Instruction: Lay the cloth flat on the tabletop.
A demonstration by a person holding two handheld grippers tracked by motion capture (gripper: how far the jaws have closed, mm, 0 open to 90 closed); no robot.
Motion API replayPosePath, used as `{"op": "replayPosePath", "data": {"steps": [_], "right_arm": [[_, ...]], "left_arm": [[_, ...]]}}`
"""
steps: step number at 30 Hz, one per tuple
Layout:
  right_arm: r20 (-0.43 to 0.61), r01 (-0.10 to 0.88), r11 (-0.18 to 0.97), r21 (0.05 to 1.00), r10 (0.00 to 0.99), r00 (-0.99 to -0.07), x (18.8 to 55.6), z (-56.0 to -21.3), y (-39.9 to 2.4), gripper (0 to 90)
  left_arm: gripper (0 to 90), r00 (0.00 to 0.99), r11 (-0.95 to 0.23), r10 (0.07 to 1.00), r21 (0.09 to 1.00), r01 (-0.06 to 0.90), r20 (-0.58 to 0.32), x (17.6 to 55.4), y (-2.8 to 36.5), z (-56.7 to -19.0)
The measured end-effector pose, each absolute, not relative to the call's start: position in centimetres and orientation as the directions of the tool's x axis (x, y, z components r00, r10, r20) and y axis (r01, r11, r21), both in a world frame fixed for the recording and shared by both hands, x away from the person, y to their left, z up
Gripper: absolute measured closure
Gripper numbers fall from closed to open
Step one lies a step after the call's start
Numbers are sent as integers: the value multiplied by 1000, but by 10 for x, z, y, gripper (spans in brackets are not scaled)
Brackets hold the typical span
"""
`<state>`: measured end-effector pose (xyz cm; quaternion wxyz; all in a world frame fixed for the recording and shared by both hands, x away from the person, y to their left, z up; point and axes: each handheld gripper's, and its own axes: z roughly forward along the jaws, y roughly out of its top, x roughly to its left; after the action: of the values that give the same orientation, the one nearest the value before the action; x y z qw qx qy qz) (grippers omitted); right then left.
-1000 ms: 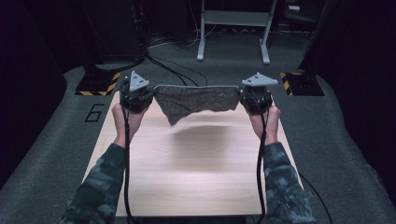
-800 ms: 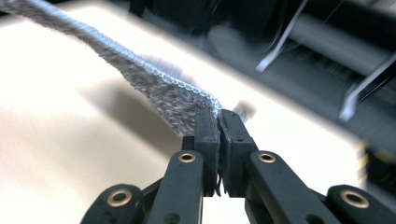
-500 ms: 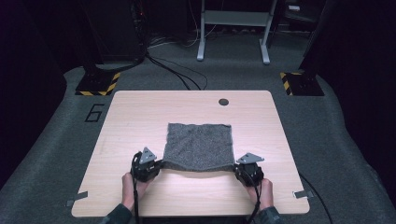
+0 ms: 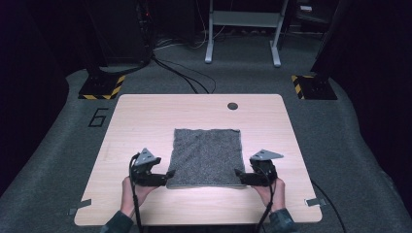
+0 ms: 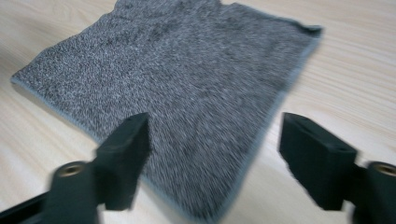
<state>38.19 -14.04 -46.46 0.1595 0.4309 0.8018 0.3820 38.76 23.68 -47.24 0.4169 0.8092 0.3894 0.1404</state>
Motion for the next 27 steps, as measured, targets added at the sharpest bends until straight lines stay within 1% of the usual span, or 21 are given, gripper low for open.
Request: {"op": "replayPosePath", "data": {"steps": [1,2,3,4,5,8,9,11,15,27], "right_arm": [[48,571,376,729,805,-591,392,-475,-126,143],[48,571,376,729,805,-591,392,-475,-126,143],[47,583,377,719,811,-583,395,-479,-120,136],[39,599,405,691,807,-590,403,-492,-109,99],[39,599,405,691,807,-590,403,-492,-109,99],[45,626,411,662,812,-582,409,-505,-102,59],[42,629,417,657,812,-582,410,-508,-100,52],[33,641,432,635,813,-581,412,-517,-98,26],[0,628,454,632,810,-586,410,-521,-98,0],[2,612,457,646,801,-599,402,-523,-105,0]], "left_arm": [[172,661,-368,744,765,529,-100,397,229,-481],[162,661,-368,744,765,529,-100,397,229,-481],[162,661,-377,743,753,539,-102,402,223,-489],[157,665,-394,740,737,550,-101,405,217,-498],[155,665,-394,740,737,550,-101,405,217,-498],[155,665,-427,743,710,560,-77,406,212,-508],[155,663,-442,747,708,550,-48,406,209,-511],[152,662,-467,749,689,554,-25,404,207,-517],[151,655,-480,756,681,553,1,402,207,-521],[154,634,-455,773,707,542,12,385,204,-525]]}}
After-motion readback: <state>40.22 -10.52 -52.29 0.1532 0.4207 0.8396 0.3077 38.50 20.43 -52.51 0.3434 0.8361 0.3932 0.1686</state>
